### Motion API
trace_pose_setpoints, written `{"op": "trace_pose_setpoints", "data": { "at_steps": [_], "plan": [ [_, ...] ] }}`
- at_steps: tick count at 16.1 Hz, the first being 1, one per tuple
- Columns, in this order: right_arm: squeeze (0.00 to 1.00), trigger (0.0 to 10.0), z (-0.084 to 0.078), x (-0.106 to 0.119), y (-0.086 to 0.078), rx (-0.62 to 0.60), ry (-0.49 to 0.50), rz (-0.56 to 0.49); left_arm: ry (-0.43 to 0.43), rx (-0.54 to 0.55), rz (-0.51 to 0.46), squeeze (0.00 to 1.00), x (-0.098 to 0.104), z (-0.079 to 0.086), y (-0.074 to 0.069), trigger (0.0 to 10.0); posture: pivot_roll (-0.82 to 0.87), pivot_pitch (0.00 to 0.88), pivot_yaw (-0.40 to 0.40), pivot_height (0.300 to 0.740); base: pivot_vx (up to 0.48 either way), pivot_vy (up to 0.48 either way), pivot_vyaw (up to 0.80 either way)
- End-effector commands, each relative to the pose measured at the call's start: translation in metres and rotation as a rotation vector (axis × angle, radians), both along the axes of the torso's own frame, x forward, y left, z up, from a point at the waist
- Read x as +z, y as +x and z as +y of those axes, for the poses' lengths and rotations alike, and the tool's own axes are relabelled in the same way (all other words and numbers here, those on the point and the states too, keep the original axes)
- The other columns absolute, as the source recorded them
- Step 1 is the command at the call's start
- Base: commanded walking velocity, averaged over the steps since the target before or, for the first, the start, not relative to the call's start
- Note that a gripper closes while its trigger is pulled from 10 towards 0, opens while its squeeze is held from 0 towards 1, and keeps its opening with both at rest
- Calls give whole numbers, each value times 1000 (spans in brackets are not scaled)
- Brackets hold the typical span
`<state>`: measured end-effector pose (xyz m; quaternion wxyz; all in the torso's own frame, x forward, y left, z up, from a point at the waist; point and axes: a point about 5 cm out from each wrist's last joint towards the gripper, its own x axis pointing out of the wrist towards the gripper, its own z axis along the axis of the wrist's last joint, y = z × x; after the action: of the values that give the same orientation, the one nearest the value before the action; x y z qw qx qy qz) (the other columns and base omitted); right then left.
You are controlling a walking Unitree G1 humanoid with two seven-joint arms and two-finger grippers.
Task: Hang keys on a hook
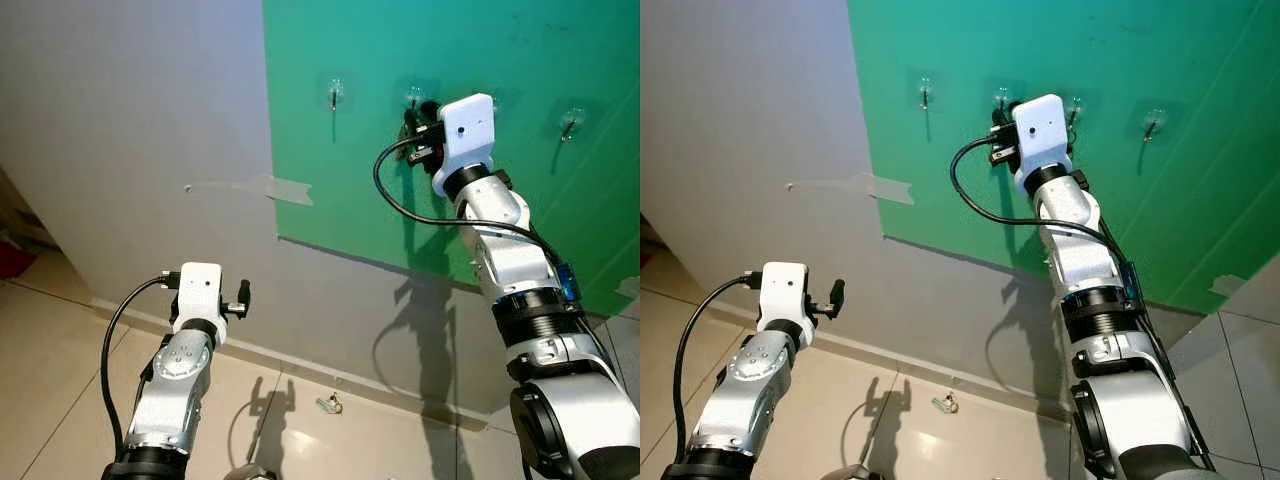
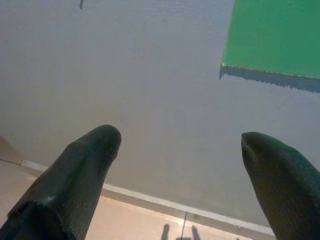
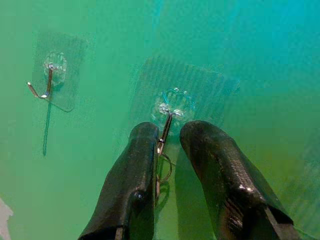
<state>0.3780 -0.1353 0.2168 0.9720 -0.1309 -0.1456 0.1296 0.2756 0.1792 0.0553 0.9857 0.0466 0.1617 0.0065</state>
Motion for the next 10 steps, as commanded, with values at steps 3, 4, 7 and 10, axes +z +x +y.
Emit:
{"op": "trace_pose_setpoints", "data": {
  "at_steps": [3,4,7,10],
  "plan": [
    [0,10000,-10,3,3,-59,3,-18,-2,-2,5,0,1,-3,1,10000,-49,0,-12,740,0,0,0],
    [0,10000,-12,0,1,-57,8,-6,-8,-5,5,0,1,-4,1,10000,-51,0,-12,740,0,0,0],
    [0,10000,-28,-17,-7,-82,34,58,-20,-4,2,0,3,-2,6,10000,-58,0,-6,740,0,0,0],
    [0,10000,-62,-32,-15,-179,-14,75,-19,-17,4,0,3,-2,9,10000,-90,0,19,740,0,0,0]
  ]
}}
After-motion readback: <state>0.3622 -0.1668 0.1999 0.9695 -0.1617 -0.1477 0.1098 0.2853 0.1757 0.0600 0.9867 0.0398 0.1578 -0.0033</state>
